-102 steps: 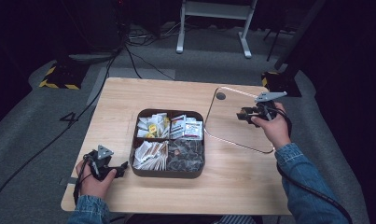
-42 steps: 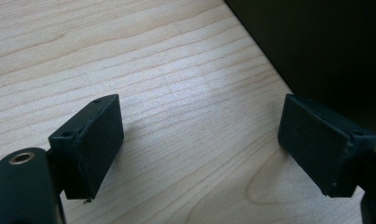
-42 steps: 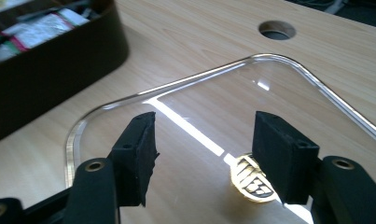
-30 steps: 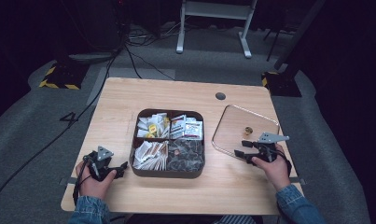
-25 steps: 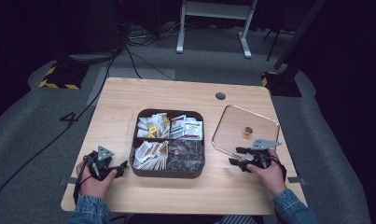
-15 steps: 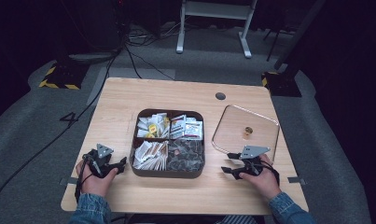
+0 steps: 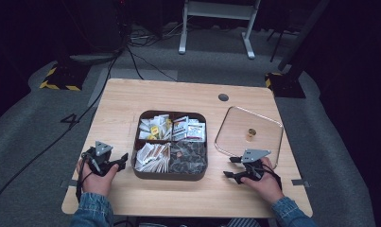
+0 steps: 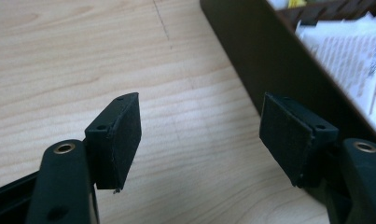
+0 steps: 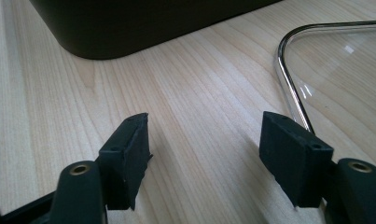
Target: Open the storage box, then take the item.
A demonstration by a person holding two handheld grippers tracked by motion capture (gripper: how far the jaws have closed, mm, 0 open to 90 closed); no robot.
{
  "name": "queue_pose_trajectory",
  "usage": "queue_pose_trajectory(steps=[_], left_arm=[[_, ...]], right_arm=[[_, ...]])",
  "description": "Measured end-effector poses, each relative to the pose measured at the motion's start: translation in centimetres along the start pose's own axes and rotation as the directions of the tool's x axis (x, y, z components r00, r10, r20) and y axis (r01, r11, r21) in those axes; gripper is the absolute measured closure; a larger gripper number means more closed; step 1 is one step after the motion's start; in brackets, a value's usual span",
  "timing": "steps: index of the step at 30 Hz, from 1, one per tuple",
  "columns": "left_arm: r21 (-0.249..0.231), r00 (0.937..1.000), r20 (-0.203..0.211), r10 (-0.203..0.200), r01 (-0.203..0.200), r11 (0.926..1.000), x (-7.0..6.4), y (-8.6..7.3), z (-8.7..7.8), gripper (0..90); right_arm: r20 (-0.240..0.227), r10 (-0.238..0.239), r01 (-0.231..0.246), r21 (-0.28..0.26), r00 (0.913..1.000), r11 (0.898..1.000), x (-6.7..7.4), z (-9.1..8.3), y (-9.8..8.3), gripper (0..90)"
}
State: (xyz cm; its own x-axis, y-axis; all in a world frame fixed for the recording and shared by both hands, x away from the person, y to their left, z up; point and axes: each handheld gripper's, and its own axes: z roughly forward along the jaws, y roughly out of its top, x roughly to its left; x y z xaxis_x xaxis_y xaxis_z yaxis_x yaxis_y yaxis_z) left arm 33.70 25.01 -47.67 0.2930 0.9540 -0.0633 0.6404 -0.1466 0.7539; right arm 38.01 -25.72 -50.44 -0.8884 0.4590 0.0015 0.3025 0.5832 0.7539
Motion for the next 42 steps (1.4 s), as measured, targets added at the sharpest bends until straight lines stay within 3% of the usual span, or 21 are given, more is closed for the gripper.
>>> queue_pose_trajectory(steps=[7,11,15,20,24,29,36,42], left_arm=[[-0.064,0.9996,0.027,0.005,-0.003,0.9979,-1.0,2.0,-0.7,30.6],[-0.131,0.9986,0.043,0.029,-0.023,0.9911,-2.1,3.0,-1.4,30.1],[-0.143,0.9950,0.073,0.068,-0.057,0.9881,-3.6,3.9,-1.7,30.1],[-0.132,0.9856,0.090,0.143,-0.131,0.9826,-5.6,4.8,-1.6,31.1],[-0.106,0.9774,0.144,0.155,-0.141,0.9844,-6.7,5.0,-1.0,32.0],[-0.077,0.9703,0.146,0.193,-0.183,0.9801,-7.7,4.9,0.0,34.3],[0.023,0.9710,0.104,0.215,-0.219,0.9755,-8.0,4.3,2.0,46.7],[0.033,0.9712,0.092,0.220,-0.224,0.9741,-8.1,4.2,2.6,60.0]], right_arm=[[0.002,-0.001,0.001,-0.001,1.0000,1.000,0.0,0.0,0.0,34.0],[0.002,0.000,0.000,-0.001,1.0000,1.000,0.0,0.0,0.0,34.0],[0.002,-0.001,0.001,-0.002,1.0000,1.000,0.0,0.0,0.0,34.0],[0.003,0.000,0.000,-0.002,1.0000,1.000,0.0,0.0,0.0,34.1],[0.003,0.000,0.000,-0.002,1.0000,1.000,0.0,0.0,0.0,34.1],[0.004,0.000,0.000,-0.002,1.0000,1.000,0.0,0.0,0.0,34.1],[0.003,0.000,0.000,-0.002,1.0000,1.000,0.0,0.0,0.0,34.1],[0.003,0.000,0.000,-0.002,1.0000,1.000,0.0,0.0,0.0,34.1]])
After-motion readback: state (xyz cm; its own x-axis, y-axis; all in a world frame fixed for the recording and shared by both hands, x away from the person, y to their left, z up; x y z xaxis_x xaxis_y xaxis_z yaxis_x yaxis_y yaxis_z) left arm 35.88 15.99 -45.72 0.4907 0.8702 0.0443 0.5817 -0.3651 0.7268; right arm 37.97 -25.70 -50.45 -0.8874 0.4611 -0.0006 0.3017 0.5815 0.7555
